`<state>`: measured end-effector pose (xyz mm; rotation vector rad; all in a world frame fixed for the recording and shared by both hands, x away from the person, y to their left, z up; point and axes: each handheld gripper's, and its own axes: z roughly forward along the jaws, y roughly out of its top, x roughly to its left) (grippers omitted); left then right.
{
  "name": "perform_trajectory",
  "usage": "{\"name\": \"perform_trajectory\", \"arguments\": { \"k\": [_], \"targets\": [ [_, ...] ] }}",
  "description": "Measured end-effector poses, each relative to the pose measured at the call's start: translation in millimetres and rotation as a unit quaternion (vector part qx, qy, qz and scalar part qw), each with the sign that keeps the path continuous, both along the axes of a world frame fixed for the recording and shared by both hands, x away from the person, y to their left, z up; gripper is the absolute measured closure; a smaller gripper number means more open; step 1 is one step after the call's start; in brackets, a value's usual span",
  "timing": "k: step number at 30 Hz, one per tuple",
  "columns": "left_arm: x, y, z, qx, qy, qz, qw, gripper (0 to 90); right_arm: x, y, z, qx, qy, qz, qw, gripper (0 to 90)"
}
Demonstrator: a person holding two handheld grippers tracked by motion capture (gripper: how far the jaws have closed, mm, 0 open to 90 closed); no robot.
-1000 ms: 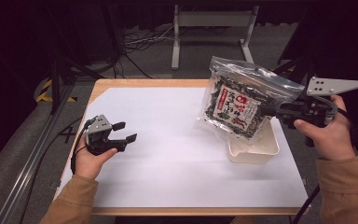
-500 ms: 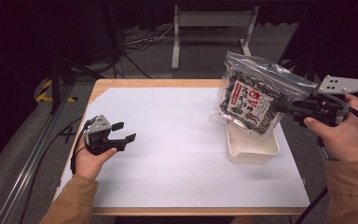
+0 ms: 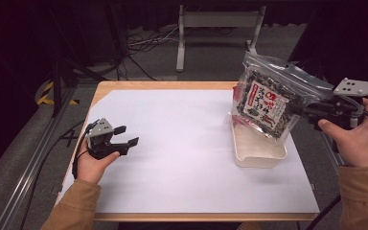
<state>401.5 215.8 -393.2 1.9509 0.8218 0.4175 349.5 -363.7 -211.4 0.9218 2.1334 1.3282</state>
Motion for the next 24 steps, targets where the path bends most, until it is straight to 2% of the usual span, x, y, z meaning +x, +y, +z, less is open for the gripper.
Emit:
{"name": "perform_trajectory", "arguments": {
  "k": [11, 21, 24],
  "targets": [
    [0.4, 0.3, -1.1, 0.0, 0.004, 0.001, 1.0, 30.9, 2.6, -7.0, -9.9, -0.007, 0.016, -0.021, 0.9996, 76.4],
    [0.9, 0.5, -1.9, 0.0, 0.003, 0.003, 1.0, 30.2, 7.6, -8.8, -23.9, -0.013, 0.033, -0.027, 0.999, 76.4],
    [1.1, 0.5, -2.4, 0.004, 0.004, 0.004, 1.0, 29.6, 9.4, -6.8, -29.0, -0.023, 0.039, -0.029, 0.9985, 76.4]
  ]
}}
